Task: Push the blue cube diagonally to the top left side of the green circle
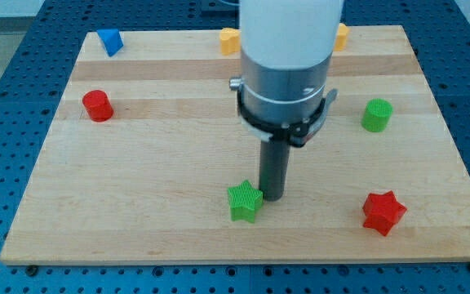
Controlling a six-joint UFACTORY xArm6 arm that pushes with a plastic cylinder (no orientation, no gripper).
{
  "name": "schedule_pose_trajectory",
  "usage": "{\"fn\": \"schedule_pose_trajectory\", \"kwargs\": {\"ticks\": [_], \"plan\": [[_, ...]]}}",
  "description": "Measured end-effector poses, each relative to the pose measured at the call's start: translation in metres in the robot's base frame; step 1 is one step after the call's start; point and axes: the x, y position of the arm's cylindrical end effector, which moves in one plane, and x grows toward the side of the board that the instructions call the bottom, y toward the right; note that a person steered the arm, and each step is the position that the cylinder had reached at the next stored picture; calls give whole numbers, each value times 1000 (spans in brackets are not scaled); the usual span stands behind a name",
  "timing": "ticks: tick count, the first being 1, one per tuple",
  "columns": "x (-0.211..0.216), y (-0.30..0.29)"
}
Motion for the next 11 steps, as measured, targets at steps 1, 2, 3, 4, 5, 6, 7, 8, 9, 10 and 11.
{"fn": "schedule_pose_trajectory", "kwargs": {"ticks": [1, 2, 3, 4, 5, 6, 7, 8, 9, 10, 11], "plan": [[10, -20], [12, -37], [13, -41], [-14, 1], [-59, 55], [-94, 76], [-107, 76], [-111, 78], [-119, 79], [-128, 89], [-146, 89]]}}
